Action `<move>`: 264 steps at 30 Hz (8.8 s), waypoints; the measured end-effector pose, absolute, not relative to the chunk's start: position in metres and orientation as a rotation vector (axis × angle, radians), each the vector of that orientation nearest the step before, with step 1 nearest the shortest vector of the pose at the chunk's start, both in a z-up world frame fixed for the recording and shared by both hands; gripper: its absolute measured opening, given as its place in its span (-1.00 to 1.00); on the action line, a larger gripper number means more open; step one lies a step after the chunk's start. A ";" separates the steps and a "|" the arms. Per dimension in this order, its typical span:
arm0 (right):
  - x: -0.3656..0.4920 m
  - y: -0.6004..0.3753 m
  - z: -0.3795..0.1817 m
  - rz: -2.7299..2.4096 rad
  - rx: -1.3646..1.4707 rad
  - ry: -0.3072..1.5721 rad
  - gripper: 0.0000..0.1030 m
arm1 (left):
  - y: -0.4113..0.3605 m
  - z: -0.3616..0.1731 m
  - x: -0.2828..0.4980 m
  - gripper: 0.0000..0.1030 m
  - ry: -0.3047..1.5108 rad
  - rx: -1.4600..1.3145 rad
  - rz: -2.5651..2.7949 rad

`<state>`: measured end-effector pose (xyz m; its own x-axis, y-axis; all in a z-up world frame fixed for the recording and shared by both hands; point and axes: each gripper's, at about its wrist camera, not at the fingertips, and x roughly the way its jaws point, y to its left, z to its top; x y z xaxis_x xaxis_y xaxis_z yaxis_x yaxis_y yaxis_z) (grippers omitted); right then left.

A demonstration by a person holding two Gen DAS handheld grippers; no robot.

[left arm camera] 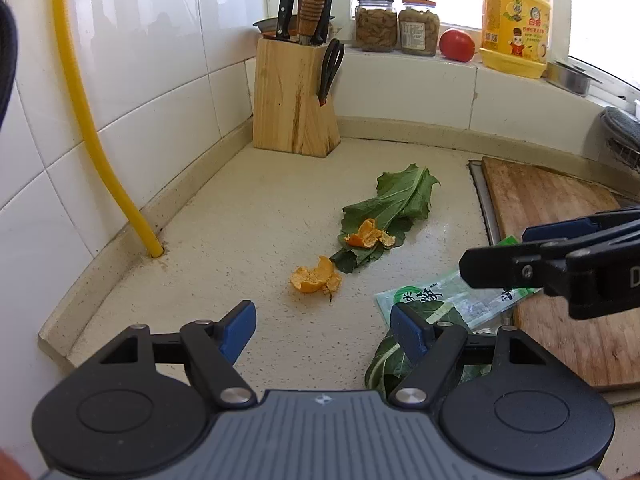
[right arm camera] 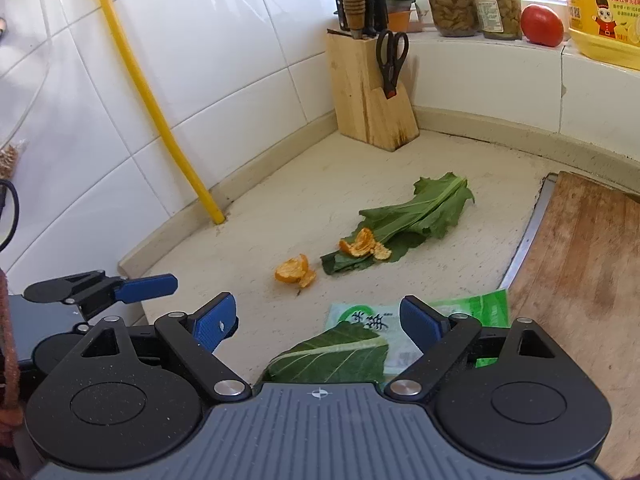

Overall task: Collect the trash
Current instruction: 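Raise both open grippers back over the remaining countertop scraps, then lower the left gripper onto the dark green leaf by the green package and close, then grasp the leafy green stalk with the right gripper while the left gripper holds its leaf, then lift both held green leaves up off the counter, then carry both held green leaves past the counter edge toward the trash bin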

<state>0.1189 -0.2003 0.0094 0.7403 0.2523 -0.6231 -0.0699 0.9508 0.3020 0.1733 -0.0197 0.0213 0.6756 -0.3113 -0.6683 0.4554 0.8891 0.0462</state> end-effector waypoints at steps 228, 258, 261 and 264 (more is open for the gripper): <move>0.156 -0.004 0.087 0.963 0.250 0.649 -0.64 | 0.253 0.059 0.062 -0.86 0.453 -0.267 -0.138; 0.120 0.036 0.060 0.969 0.206 0.744 -0.64 | 0.266 0.030 0.046 -0.86 0.490 -0.193 -0.153; 0.121 0.037 0.054 0.962 0.213 0.768 -0.64 | 0.265 0.025 0.050 -0.86 0.509 -0.194 -0.157; 0.119 0.039 0.047 0.950 0.217 0.793 -0.64 | 0.265 0.019 0.056 -0.86 0.533 -0.206 -0.164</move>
